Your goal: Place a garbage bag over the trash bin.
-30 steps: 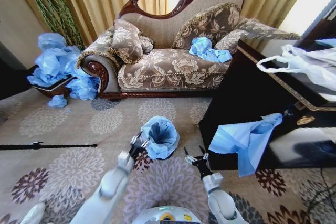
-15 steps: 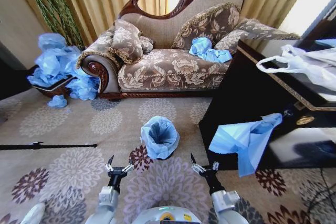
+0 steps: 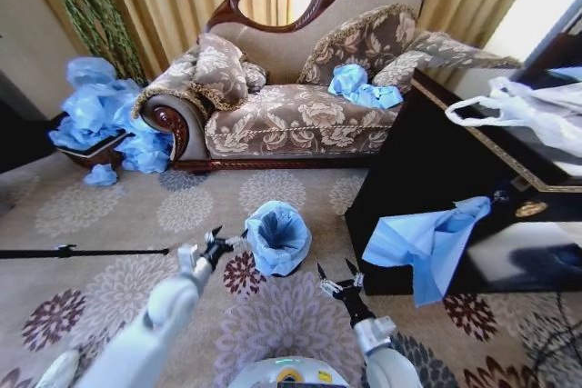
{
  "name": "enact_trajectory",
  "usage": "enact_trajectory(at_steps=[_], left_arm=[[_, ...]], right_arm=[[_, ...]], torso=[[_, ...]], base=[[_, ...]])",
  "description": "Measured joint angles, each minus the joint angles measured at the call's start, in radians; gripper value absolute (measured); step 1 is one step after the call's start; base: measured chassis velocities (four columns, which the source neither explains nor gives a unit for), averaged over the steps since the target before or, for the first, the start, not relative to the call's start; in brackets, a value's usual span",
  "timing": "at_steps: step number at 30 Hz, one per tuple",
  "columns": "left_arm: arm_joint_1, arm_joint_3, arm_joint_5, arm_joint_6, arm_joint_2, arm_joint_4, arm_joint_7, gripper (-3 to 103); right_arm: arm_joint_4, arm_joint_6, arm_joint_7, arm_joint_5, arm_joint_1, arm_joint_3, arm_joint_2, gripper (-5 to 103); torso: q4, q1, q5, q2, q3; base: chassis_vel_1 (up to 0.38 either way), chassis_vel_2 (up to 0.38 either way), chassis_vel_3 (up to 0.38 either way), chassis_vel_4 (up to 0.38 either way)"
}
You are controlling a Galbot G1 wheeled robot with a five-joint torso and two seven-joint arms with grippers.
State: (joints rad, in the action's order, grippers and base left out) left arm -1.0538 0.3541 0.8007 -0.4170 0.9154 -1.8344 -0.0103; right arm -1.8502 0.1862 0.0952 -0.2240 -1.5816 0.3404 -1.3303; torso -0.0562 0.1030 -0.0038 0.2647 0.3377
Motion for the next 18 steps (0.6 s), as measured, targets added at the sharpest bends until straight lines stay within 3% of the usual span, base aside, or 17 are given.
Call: enact_trajectory(at_steps=[1, 2, 4, 6, 8, 10, 13, 15, 18], left_arm=[[0.105, -0.046, 0.086, -0.059, -0.005, 0.064, 0.011, 100], [0.105, -0.046, 0.086, -0.059, -0.005, 0.064, 0.011, 100], [0.242, -0.132, 0.169, -0.111, 0.012, 0.166, 0.029, 100], [0.298, -0.173, 0.191, -0.127, 0.032, 0.213, 0.029, 100], [0.418, -0.261, 0.268, -0.156, 0.094, 0.315, -0.003, 100], [0.438, -0.274, 0.288, -0.162, 0.107, 0.334, -0.014, 100], [0.561, -0.326, 0.427, -0.197, 0.22, 0.499, -0.096, 100], [0.575, -0.328, 0.444, -0.203, 0.234, 0.519, -0.107, 100], [0.652, -0.33, 0.514, -0.249, 0.313, 0.649, -0.244, 100]], right_arm=[[0.008, 0.0, 0.004, 0.006, 0.003, 0.003, -0.005, 100], [0.008, 0.0, 0.004, 0.006, 0.003, 0.003, -0.005, 100], [0.012, -0.001, -0.001, 0.006, 0.013, 0.006, -0.005, 100], [0.013, -0.002, -0.006, 0.005, 0.022, 0.007, -0.003, 100], [0.012, -0.01, -0.015, 0.002, 0.04, 0.012, 0.001, 100], [0.01, -0.012, -0.017, 0.0, 0.043, 0.013, 0.002, 100], [0.0, -0.022, -0.027, -0.009, 0.05, 0.022, 0.006, 100], [0.0, -0.022, -0.027, -0.009, 0.05, 0.023, 0.006, 100], [0.003, -0.021, -0.034, -0.009, 0.046, 0.03, 0.008, 100]], torso=[[0.0002, 0.0, 0.0012, 0.0, 0.0], [0.0002, 0.0, 0.0012, 0.0, 0.0], [0.0009, 0.0, 0.0, 0.0, 0.0], [0.0014, 0.0, 0.0002, 0.0, 0.0], [0.0009, 0.0, 0.0004, 0.0, 0.0], [0.0008, 0.0, 0.0007, 0.0, 0.0], [0.0011, 0.0, 0.0003, 0.0, 0.0], [0.0008, 0.0, 0.0003, 0.0, 0.0], [0.0009, 0.0, 0.0007, 0.0, 0.0]], base=[[0.0, 0.0, 0.0, 0.0], [0.0, 0.0, 0.0, 0.0], [0.0, 0.0, 0.0, 0.0], [0.0, 0.0, 0.0, 0.0], [0.0, 0.0, 0.0, 0.0], [0.0, 0.0, 0.0, 0.0], [0.0, 0.0, 0.0, 0.0], [0.0, 0.0, 0.0, 0.0], [0.0, 0.0, 0.0, 0.0]])
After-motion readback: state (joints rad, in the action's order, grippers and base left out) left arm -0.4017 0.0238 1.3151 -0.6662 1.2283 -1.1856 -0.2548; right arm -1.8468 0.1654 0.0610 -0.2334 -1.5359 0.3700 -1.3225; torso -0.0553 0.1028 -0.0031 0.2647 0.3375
